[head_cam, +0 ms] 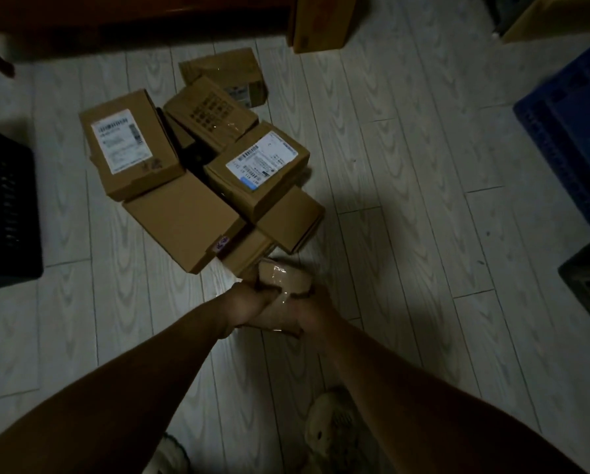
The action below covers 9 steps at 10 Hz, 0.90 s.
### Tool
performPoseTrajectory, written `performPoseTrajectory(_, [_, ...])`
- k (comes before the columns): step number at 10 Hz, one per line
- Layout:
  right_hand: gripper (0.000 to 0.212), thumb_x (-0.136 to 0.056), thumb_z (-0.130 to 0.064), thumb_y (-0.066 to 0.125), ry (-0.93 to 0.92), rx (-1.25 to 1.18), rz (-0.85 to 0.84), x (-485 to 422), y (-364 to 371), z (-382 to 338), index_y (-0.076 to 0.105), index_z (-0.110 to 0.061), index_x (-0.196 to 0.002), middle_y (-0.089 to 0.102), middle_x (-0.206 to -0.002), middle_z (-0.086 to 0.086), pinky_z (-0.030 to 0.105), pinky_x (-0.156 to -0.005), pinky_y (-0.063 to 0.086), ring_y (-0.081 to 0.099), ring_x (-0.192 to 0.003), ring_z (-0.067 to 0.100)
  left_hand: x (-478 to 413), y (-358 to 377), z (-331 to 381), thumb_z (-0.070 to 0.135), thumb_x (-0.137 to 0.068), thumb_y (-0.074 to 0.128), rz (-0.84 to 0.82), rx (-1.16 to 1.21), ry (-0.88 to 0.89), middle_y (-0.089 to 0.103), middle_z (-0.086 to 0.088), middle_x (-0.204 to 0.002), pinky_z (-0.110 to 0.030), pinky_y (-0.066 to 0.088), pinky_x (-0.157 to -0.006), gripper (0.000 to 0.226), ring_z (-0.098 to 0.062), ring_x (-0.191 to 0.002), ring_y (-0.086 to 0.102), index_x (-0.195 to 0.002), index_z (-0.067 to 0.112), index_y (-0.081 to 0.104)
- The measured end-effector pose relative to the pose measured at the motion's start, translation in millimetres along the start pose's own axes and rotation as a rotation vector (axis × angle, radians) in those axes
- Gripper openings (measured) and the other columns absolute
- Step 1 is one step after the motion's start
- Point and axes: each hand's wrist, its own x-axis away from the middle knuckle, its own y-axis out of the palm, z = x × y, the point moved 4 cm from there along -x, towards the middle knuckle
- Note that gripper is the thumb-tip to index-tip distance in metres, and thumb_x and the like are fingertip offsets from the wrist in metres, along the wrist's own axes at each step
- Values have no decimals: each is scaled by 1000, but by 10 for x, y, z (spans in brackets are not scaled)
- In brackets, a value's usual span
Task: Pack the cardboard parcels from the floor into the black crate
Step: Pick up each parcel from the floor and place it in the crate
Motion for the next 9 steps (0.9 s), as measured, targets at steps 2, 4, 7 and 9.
performPoseTrajectory(2, [38, -96, -20, 52, -54, -34, 163, 1028, -338, -608, 43, -2, -128, 56, -120, 14, 39, -88, 45, 56, -104, 32, 951, -111, 601, 32, -91, 57, 47, 43, 127, 57, 3, -111, -27, 50, -78, 50, -13, -95, 57, -134, 32, 32])
performPoseTrajectory(4, [42, -92, -61, 36, -242, -57, 213, 2472, -506, -1783, 41, -23, -108, 50, -88, -6, 48, -90, 51, 57, -93, 24, 2401, -589, 1494, 54, -90, 45, 120, 196, 228, 61, 0, -109, -31, 51, -73, 43, -15, -95, 59, -122, 26, 45])
performPoseTrajectory(7, [30, -95, -36, 52, -567, -101, 108, 4699, -40, -3134, 40, -26, -121, 61, -105, 2, 32, -72, 55, 63, -87, 13, 4788, -1693, 2273, 37, -93, 50, 226, 146, 482, 51, -1, -124, -43, 47, -85, 46, -22, -110, 51, -137, 28, 38])
performPoseTrajectory(9, [67, -89, -33, 62, -763, -19, 91, 5893, 459, -3672, 23, -38, -142, 54, -129, -2, 35, -89, 52, 57, -114, 20, 6118, -2197, 2401, 25, -91, 56, 322, 271, 693, 58, 0, -113, -36, 55, -69, 46, -18, -97, 60, -134, 30, 42])
